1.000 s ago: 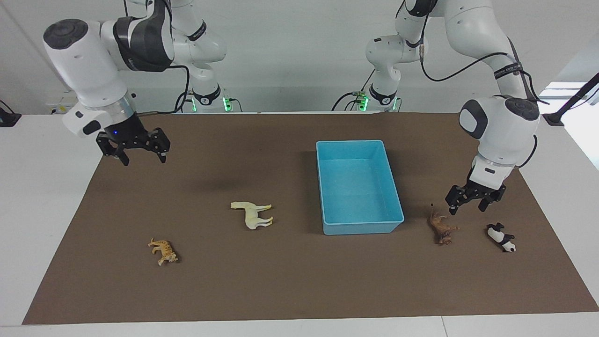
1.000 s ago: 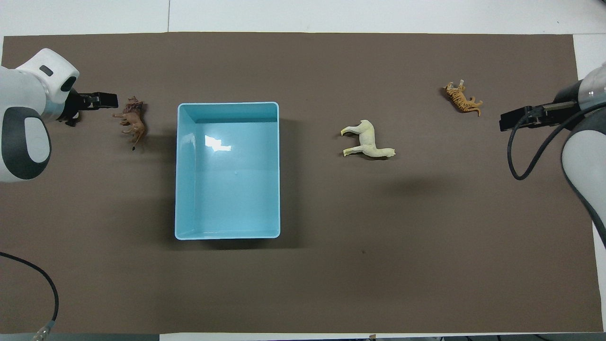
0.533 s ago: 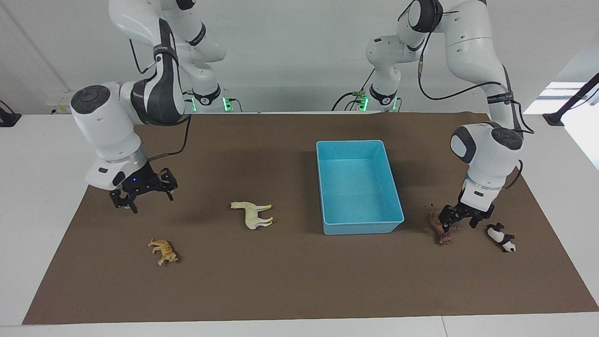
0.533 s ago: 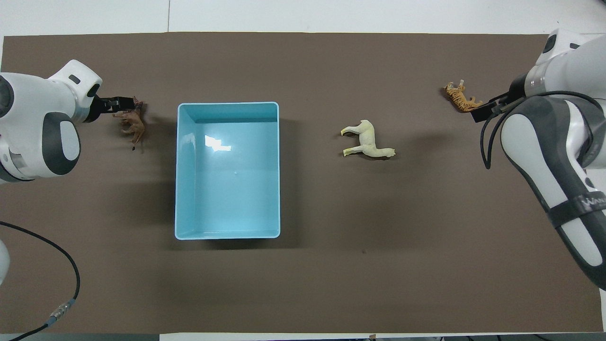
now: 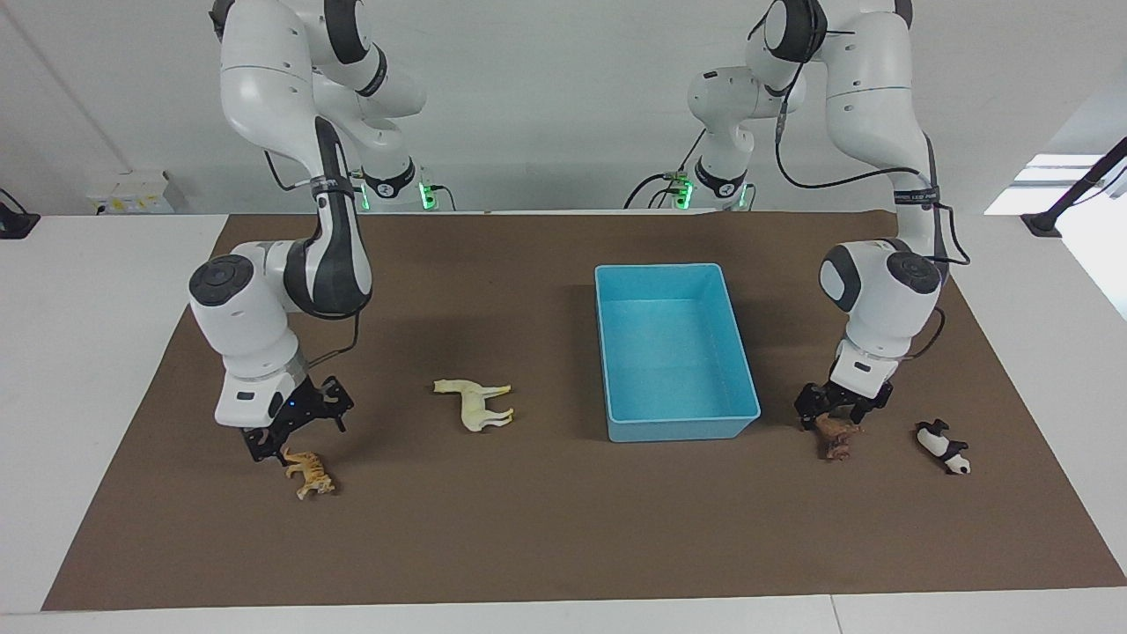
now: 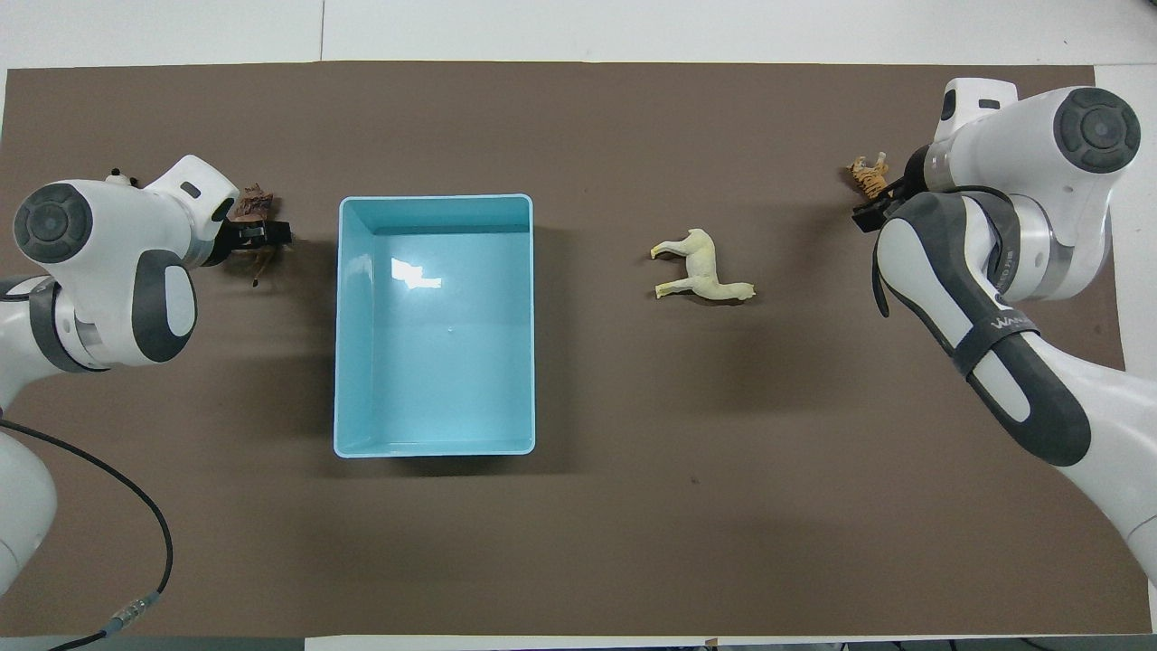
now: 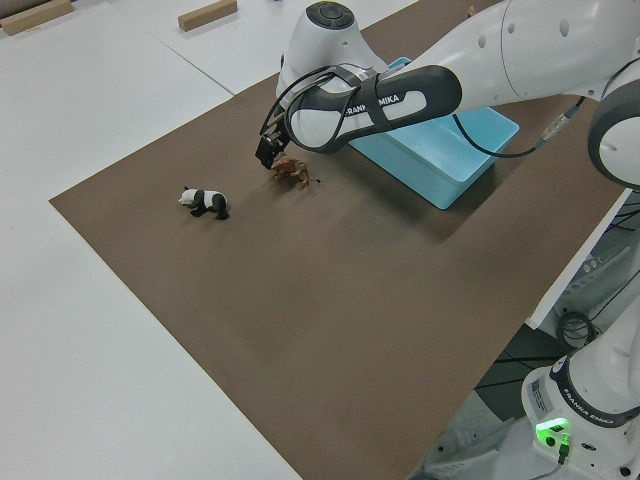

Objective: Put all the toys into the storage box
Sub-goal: 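Grasp the horse with the left gripper while the right gripper grasps the tiger, then drop the horse in the box with the left gripper while the right gripper lifts, then lower the tiger into the box with the right gripper while the left gripper grasps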

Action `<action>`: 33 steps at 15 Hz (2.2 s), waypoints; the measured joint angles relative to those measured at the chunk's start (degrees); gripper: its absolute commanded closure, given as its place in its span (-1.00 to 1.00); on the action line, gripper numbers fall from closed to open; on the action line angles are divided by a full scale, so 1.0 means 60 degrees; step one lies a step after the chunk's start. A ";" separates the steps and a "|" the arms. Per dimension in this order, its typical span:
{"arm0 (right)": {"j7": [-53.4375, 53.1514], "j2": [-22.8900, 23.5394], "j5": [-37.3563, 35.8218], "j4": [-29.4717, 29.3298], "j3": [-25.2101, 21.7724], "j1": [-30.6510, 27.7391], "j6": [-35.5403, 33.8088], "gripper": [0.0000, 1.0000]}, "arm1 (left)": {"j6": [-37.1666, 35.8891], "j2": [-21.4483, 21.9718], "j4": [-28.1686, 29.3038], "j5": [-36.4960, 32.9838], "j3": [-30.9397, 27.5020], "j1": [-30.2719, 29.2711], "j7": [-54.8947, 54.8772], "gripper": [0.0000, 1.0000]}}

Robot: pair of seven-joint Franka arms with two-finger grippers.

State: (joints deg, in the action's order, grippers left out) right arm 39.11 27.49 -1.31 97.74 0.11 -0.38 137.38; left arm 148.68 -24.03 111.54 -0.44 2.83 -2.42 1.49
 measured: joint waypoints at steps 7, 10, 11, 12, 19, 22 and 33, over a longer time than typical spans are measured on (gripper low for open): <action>0.0068 0.0324 -0.0243 -0.0101 -0.0040 -0.0016 0.0454 -1.00 | -0.0277 0.0120 -0.0178 0.0000 0.0003 0.0002 0.0045 1.00; 0.0068 0.0548 -0.0242 -0.0200 -0.0051 -0.0079 0.0395 -1.00 | -0.1630 0.0162 -0.1092 0.0002 0.0024 0.0059 0.0307 1.00; 0.0069 0.0665 -0.0242 -0.0242 -0.0052 -0.0105 0.0395 -1.00 | -0.2267 0.0233 -0.1521 0.0003 0.0039 0.0171 0.0628 1.00; 0.0069 0.0787 -0.0227 -0.0301 -0.0055 -0.0131 0.0395 -1.00 | -0.2940 0.0366 -0.1953 0.0005 0.0052 0.0328 0.1024 1.00; 0.0069 0.1060 0.0967 -0.0573 -0.0063 -0.0140 0.0245 1.00 | -0.5772 0.1705 -0.2541 -0.0002 0.0149 0.3357 0.5506 0.46; 0.0069 0.1063 0.1065 -0.0658 -0.0045 -0.0120 0.0101 1.00 | -0.5565 0.1907 -0.1511 -0.0007 0.0148 0.4392 0.6292 -1.00; -0.2374 -0.0033 0.0992 -0.2330 -0.0025 0.0774 -0.3769 1.00 | -0.5072 0.2483 -0.1863 -0.0029 -0.0256 0.2271 0.5668 -1.00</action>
State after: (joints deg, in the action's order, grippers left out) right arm 24.86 27.29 4.64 83.76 -0.04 4.26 114.77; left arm 118.25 -9.13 100.36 -0.62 1.29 11.20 35.49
